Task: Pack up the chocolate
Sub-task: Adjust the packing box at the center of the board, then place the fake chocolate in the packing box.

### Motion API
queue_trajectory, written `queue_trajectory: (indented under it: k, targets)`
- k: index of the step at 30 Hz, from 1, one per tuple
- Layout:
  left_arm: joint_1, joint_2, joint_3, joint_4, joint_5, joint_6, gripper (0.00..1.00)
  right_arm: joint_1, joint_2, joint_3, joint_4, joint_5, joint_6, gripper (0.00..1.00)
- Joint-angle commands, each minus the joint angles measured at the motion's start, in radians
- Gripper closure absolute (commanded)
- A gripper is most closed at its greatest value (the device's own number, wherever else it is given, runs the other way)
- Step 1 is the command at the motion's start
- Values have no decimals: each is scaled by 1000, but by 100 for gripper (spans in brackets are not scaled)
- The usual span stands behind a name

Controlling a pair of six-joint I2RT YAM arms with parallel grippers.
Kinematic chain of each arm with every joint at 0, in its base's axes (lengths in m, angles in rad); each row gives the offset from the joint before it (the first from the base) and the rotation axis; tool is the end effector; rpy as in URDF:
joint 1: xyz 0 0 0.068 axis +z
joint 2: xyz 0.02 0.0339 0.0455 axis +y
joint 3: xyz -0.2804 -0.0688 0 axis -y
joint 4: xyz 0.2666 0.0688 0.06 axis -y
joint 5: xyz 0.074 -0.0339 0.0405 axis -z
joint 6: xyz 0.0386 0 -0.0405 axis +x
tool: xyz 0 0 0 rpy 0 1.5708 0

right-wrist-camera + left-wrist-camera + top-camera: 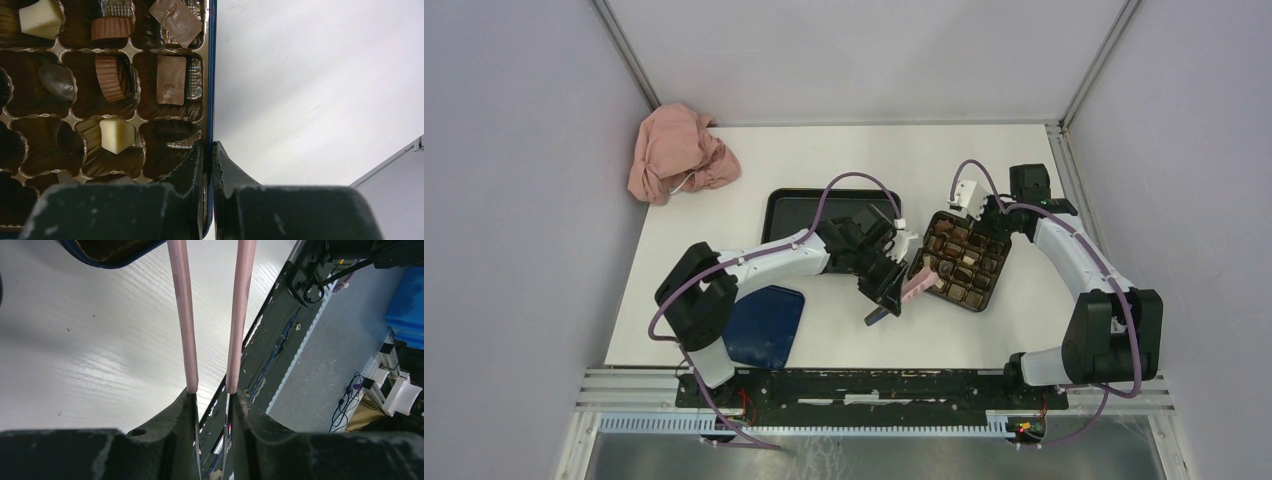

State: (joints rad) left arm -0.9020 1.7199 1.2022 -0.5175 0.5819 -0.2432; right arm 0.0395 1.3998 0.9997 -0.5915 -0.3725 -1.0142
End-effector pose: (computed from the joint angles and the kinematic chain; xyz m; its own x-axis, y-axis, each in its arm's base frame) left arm 0.2173 -0.3091 0.2196 -0.7172 0.5831 -0.3815 0.6766 0.4516 -0.5816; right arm 0.3006 0.0259 0.2492 -0.2416 -0.8010 -0.5478 -0.8346 0.4595 -0.3038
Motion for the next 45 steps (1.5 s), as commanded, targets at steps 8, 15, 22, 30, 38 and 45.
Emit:
queue_trajectory:
  k: [8,15,22,30,38,45]
  targets:
    - [-10,-44,57,21,-56,-13,96,5,-144,-26,111,-73,-12,100]
    - [-11,-42,73,20,-74,-13,96,3,-160,-41,123,-86,-19,100]
    - [-15,2,102,28,-81,-26,96,3,-136,-32,107,-91,-21,100]
    - [-27,66,145,-13,-110,-30,94,3,-114,-23,90,-99,-24,100]
    - [-30,65,146,-48,-156,-23,93,4,-100,-19,86,-91,-24,99]
    - [-39,98,146,-56,-141,-24,84,3,-91,-15,81,-87,-21,99]
